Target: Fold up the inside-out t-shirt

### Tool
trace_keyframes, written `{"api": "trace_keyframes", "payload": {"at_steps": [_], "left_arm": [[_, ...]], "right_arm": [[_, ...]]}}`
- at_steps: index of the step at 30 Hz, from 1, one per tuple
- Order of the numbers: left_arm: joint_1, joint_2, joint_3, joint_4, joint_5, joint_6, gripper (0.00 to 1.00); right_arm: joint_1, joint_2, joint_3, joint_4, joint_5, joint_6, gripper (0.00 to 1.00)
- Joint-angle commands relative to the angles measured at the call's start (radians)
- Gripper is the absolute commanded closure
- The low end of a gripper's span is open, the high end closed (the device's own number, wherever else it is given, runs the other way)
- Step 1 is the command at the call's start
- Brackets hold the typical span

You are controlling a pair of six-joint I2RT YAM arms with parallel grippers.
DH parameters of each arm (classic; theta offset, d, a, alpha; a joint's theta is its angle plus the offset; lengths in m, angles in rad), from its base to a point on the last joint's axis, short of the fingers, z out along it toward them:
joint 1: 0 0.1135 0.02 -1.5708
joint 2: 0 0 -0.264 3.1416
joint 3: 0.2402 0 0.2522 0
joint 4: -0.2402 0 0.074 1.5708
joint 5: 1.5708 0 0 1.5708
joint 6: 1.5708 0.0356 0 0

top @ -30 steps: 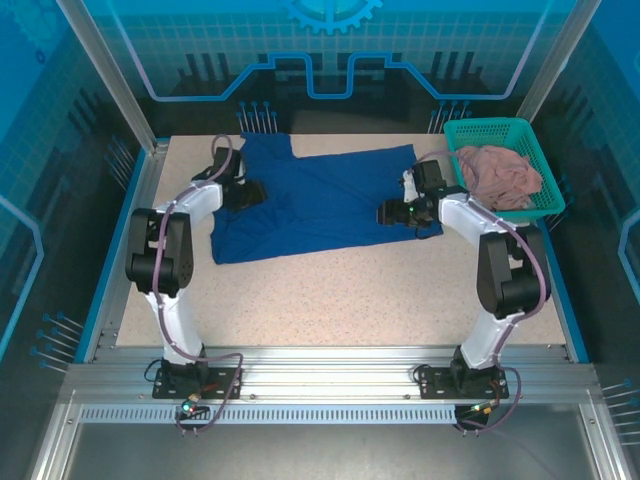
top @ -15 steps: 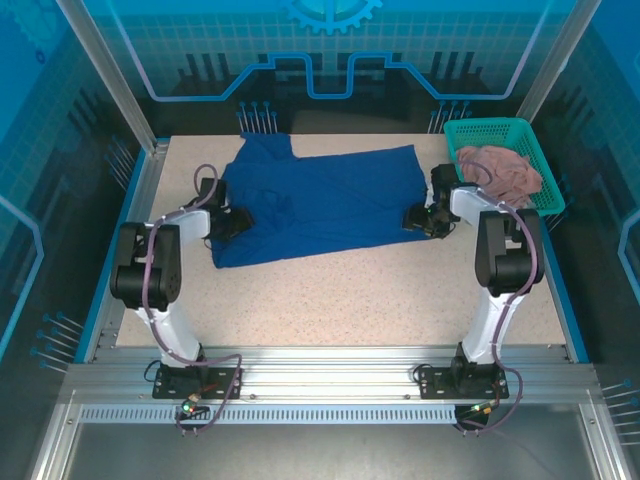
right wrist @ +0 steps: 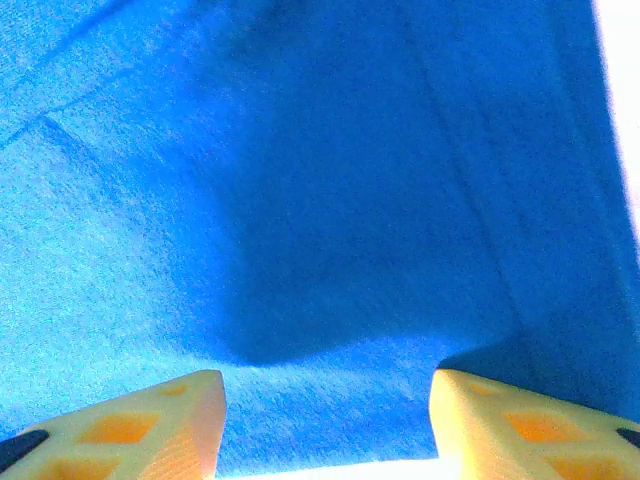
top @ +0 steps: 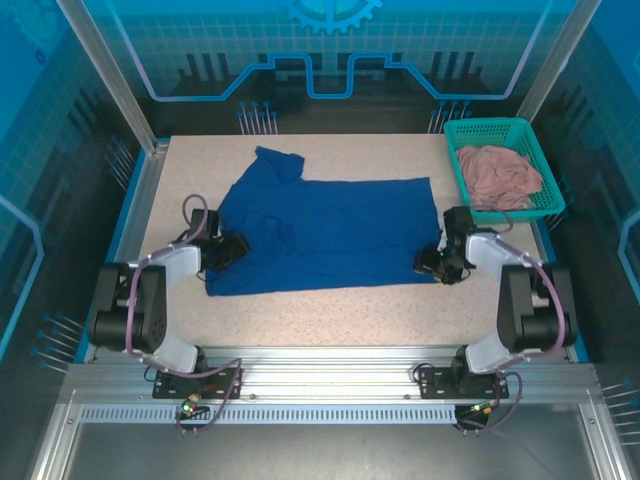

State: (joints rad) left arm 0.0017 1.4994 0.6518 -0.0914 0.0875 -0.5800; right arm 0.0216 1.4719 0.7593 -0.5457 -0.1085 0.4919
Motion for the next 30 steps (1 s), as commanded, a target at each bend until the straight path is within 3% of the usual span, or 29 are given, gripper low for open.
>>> {"api": "trace_keyframes", "payload": {"at_steps": [1, 6, 14, 19, 23, 30], "left_arm": [[-0.006, -0.06, -0.019, 0.002, 0.035, -0.067, 0.42], [-0.048, -0.04, 0.077, 0.043, 0.058, -0.077, 0.4], [-0.113, 0.156, 0.216, 0.134, 0.171, -0.084, 0.4], [-0.114, 0.273, 0.284, 0.143, 0.146, -0.062, 0.4], [-0.106, 0.323, 0.308, 0.111, 0.061, -0.054, 0.4], [-0.081, 0.32, 0.277, 0.121, 0.013, -0.067, 0.4]], "right_arm": [[0.039, -0.127, -0.016, 0.081, 0.025, 0.049, 0.41], [0.047, -0.006, 0.138, 0.085, 0.06, 0.0, 0.38], [0.016, 0.246, 0.288, 0.12, -0.002, -0.023, 0.47], [-0.029, 0.332, 0.337, 0.079, -0.013, -0.029, 0.52], [-0.065, 0.343, 0.303, 0.069, -0.011, -0.014, 0.56], [-0.096, 0.313, 0.271, 0.069, 0.025, -0.002, 0.6]]}}
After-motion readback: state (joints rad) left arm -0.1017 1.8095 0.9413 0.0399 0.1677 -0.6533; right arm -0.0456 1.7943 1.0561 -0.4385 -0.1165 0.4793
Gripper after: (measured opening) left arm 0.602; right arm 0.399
